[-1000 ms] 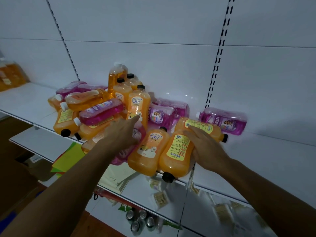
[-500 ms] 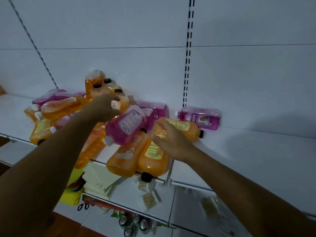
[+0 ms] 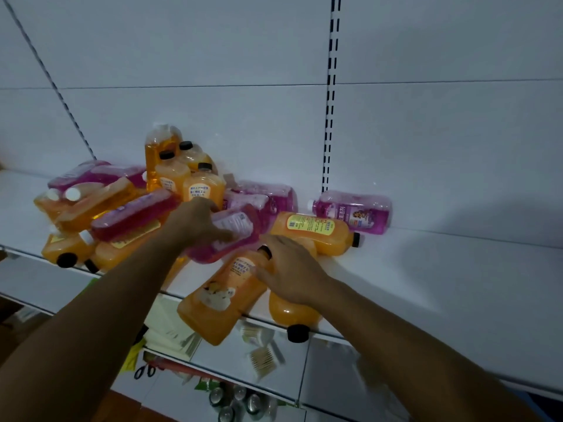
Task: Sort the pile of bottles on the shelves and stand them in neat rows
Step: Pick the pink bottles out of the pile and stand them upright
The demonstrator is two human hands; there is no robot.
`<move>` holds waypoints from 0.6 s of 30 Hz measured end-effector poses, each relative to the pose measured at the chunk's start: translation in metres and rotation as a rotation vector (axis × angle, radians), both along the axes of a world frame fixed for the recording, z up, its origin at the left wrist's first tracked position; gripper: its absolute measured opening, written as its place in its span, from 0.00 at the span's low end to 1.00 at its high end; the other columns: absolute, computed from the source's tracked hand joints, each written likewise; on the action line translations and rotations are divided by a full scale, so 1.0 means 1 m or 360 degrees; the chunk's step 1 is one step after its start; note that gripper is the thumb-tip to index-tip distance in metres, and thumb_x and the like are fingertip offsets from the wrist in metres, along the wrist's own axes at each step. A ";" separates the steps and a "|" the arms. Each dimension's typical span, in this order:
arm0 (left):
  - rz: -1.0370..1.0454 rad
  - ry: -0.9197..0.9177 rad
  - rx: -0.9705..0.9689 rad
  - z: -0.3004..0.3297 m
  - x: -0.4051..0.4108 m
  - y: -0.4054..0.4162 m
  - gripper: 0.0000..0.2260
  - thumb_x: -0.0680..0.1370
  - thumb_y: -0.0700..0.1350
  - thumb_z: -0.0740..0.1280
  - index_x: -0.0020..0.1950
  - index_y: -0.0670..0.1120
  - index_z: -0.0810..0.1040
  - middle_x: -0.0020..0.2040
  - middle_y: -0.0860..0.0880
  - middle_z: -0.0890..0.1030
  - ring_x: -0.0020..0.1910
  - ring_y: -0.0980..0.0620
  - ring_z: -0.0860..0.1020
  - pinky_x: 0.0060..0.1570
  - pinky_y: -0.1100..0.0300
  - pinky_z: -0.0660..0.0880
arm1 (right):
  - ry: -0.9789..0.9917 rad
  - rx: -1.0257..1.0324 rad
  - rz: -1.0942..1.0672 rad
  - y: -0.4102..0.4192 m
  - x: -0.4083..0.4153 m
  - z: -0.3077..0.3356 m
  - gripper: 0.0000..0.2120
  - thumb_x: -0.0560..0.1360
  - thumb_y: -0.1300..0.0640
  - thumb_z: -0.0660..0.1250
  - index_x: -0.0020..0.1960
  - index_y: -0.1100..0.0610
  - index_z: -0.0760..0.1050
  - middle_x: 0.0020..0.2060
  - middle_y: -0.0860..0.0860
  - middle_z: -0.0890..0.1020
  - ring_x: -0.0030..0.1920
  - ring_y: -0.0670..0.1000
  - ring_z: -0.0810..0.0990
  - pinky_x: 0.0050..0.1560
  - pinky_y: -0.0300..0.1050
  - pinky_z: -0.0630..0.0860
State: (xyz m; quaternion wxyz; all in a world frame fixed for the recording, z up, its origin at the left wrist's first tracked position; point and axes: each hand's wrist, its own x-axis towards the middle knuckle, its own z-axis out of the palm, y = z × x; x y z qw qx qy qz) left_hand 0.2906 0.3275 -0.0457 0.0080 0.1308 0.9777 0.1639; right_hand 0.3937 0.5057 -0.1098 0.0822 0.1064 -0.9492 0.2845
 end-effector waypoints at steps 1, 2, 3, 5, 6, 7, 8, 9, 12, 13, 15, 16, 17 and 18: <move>-0.0005 0.0025 0.0028 0.005 0.000 0.001 0.31 0.68 0.53 0.76 0.66 0.42 0.73 0.51 0.42 0.81 0.42 0.47 0.80 0.40 0.53 0.81 | 0.0029 0.0011 -0.0015 -0.001 0.000 -0.002 0.26 0.76 0.43 0.65 0.69 0.54 0.66 0.64 0.51 0.75 0.64 0.53 0.72 0.62 0.49 0.71; -0.0015 0.0062 0.0062 0.009 0.000 0.003 0.30 0.68 0.53 0.76 0.66 0.41 0.73 0.50 0.42 0.80 0.41 0.47 0.80 0.38 0.55 0.80 | 0.0055 0.0004 -0.0037 -0.001 0.000 -0.002 0.25 0.76 0.43 0.65 0.68 0.54 0.66 0.63 0.51 0.75 0.63 0.53 0.73 0.61 0.49 0.71; -0.0028 0.0102 0.0104 0.012 0.001 0.004 0.30 0.68 0.53 0.76 0.66 0.41 0.73 0.49 0.43 0.80 0.40 0.48 0.80 0.36 0.57 0.79 | 0.0075 -0.0013 -0.0052 -0.002 0.001 -0.002 0.26 0.76 0.43 0.65 0.69 0.54 0.66 0.64 0.52 0.75 0.64 0.53 0.72 0.61 0.49 0.71; -0.0035 0.0171 0.0232 0.015 0.006 0.005 0.33 0.67 0.55 0.76 0.67 0.42 0.72 0.53 0.43 0.80 0.43 0.49 0.79 0.37 0.59 0.78 | 0.0139 -0.0005 -0.0026 -0.002 0.003 0.000 0.29 0.77 0.42 0.63 0.73 0.53 0.61 0.68 0.52 0.71 0.68 0.53 0.69 0.66 0.51 0.68; -0.0024 0.0185 0.0314 0.014 0.009 0.005 0.34 0.67 0.56 0.76 0.68 0.43 0.72 0.56 0.42 0.79 0.45 0.49 0.79 0.38 0.59 0.77 | 0.0195 0.0050 0.0031 -0.003 0.005 0.001 0.30 0.77 0.41 0.63 0.74 0.51 0.59 0.70 0.51 0.69 0.70 0.53 0.67 0.68 0.51 0.65; -0.0010 0.0173 0.0410 0.013 0.013 0.004 0.35 0.67 0.56 0.76 0.69 0.43 0.71 0.57 0.42 0.79 0.47 0.49 0.79 0.40 0.58 0.78 | 0.0258 0.0143 0.0105 -0.006 0.006 0.003 0.31 0.77 0.40 0.62 0.75 0.50 0.58 0.71 0.49 0.68 0.71 0.51 0.65 0.70 0.52 0.63; 0.0004 0.0143 0.0511 0.011 0.017 0.002 0.36 0.67 0.56 0.76 0.69 0.43 0.71 0.58 0.42 0.79 0.48 0.48 0.79 0.41 0.57 0.79 | 0.0317 0.0224 0.0159 -0.008 0.007 0.005 0.30 0.77 0.40 0.62 0.74 0.49 0.59 0.71 0.48 0.68 0.71 0.51 0.65 0.70 0.51 0.63; 0.0010 0.0107 0.0597 0.011 0.021 0.000 0.36 0.66 0.57 0.76 0.69 0.43 0.70 0.58 0.43 0.80 0.48 0.49 0.80 0.41 0.56 0.80 | 0.0381 0.0245 0.0166 -0.011 0.007 0.007 0.28 0.77 0.40 0.62 0.72 0.50 0.62 0.69 0.48 0.69 0.69 0.50 0.67 0.68 0.50 0.65; -0.0036 0.0064 0.0724 0.016 0.030 -0.008 0.36 0.66 0.59 0.76 0.68 0.44 0.71 0.54 0.45 0.81 0.44 0.51 0.82 0.40 0.56 0.82 | 0.0622 -0.0016 -0.0072 -0.017 0.004 0.020 0.23 0.75 0.44 0.67 0.64 0.53 0.67 0.60 0.50 0.72 0.58 0.50 0.73 0.51 0.39 0.73; -0.0061 0.0026 0.0762 0.019 0.034 -0.009 0.34 0.66 0.58 0.76 0.68 0.45 0.72 0.52 0.47 0.82 0.42 0.52 0.83 0.39 0.57 0.82 | 0.0683 -0.0084 -0.0129 -0.015 0.000 0.023 0.26 0.73 0.45 0.70 0.66 0.54 0.66 0.62 0.51 0.70 0.60 0.50 0.72 0.51 0.36 0.72; -0.0108 -0.0112 0.0851 0.027 0.040 -0.007 0.31 0.68 0.56 0.76 0.66 0.45 0.74 0.50 0.48 0.82 0.42 0.51 0.83 0.41 0.55 0.82 | 0.0706 0.0022 -0.0137 -0.004 -0.007 0.026 0.37 0.71 0.43 0.72 0.73 0.52 0.59 0.71 0.53 0.62 0.70 0.54 0.64 0.60 0.41 0.69; -0.0127 -0.0202 0.0906 0.029 0.042 -0.004 0.30 0.68 0.55 0.76 0.65 0.45 0.74 0.50 0.48 0.82 0.43 0.50 0.83 0.43 0.53 0.83 | 0.0698 0.0163 -0.0116 0.002 -0.008 0.027 0.41 0.70 0.42 0.72 0.75 0.51 0.55 0.74 0.54 0.58 0.74 0.56 0.59 0.65 0.48 0.68; -0.0141 -0.0293 0.0947 0.031 0.044 0.001 0.29 0.68 0.55 0.76 0.65 0.45 0.75 0.50 0.47 0.82 0.44 0.49 0.83 0.44 0.52 0.82 | 0.0707 0.0303 -0.0104 0.009 -0.008 0.028 0.43 0.69 0.41 0.72 0.76 0.51 0.54 0.75 0.55 0.56 0.75 0.58 0.57 0.67 0.54 0.67; -0.0159 -0.0377 0.0980 0.032 0.046 0.007 0.28 0.69 0.54 0.76 0.65 0.46 0.75 0.51 0.47 0.82 0.45 0.48 0.84 0.45 0.53 0.82 | 0.0738 0.0401 -0.0107 0.016 -0.007 0.029 0.43 0.69 0.42 0.73 0.76 0.52 0.56 0.76 0.56 0.57 0.75 0.60 0.58 0.66 0.58 0.68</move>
